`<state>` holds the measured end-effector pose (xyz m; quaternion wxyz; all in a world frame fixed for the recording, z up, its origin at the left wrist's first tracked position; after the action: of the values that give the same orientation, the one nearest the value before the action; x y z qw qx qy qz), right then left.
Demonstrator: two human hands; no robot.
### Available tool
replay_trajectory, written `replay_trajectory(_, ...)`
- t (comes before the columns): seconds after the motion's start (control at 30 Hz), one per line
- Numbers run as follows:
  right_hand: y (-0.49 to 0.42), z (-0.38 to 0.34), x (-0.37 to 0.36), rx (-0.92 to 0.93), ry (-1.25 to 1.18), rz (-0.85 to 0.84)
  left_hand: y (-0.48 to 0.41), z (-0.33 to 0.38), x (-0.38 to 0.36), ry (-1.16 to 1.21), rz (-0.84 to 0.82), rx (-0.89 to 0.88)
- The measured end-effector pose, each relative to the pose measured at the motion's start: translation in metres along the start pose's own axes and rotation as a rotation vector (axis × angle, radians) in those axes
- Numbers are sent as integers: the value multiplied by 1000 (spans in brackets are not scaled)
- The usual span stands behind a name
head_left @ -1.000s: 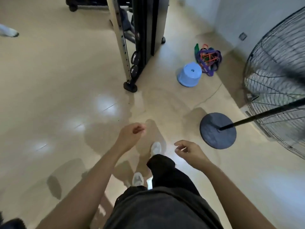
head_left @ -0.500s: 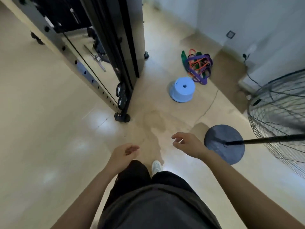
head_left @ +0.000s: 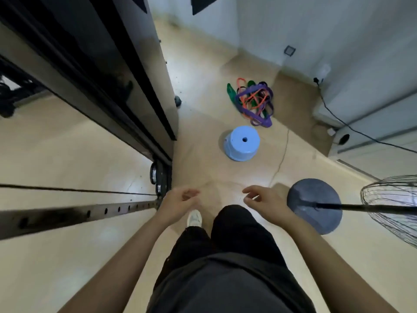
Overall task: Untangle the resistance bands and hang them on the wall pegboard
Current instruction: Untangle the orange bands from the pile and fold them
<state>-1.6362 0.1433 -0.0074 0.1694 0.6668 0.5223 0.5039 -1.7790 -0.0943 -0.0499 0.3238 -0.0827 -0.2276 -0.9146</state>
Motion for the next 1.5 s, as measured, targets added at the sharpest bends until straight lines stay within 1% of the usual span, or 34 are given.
replay_trajectory(0.17, -53, -33, 38, -56, -93, 6, -95, 27, 32, -49, -66, -28)
replay_trajectory(0.3, -103, -55, 79, -70, -138, 27, -172, 52, 33, -75, -98, -37)
replay_trajectory(0.37, -137, -64, 114, -89, -189, 45, -222, 67, 31, -98, -156, -21)
replay_trajectory(0.47, -178, -76, 161, -117, -249, 70, -292, 100, 37, -138, -250, -50)
replay_trajectory(0.57, -211, -87, 206, -137, -260, 96, -358, 133, 56, -173, -226, -90)
replay_trajectory(0.67, -242, -99, 248, -161, -278, 126, -417, 158, 72, -180, -204, -93)
replay_trajectory(0.83, -303, -111, 317, -237, -347, 195, -535, 183, 71, -152, -303, -63)
replay_trajectory(0.97, -342, -120, 370, -343, -398, 263, -632, 208, 57, -192, -450, -109)
replay_trajectory(1.07, -361, -124, 414, -395, -448, 312, -688, 236, 45, -229, -524, -164)
replay_trajectory(1.2, -388, -119, 462, -452, -485, 317, -742, 264, 19, -242, -593, -165)
replay_trajectory(1.37, -445, -97, 504, -439, -476, 240, -792, 274, -36, -234, -627, -136)
replay_trajectory(1.5, -519, -56, 522, -398, -377, 130, -834, 267, -93, -238, -618, -102)
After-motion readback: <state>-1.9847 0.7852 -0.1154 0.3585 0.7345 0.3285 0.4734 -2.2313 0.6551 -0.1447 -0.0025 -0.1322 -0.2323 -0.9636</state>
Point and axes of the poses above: each hand's wrist, its own y-axis away from the middle knuckle, its own x-axis out of the back of the hand, z = x × y, the point moved 7 cm from there along -y, towards the middle knuckle, and after that the axes turned 15 degrees about -x, right-handed, at the moved point
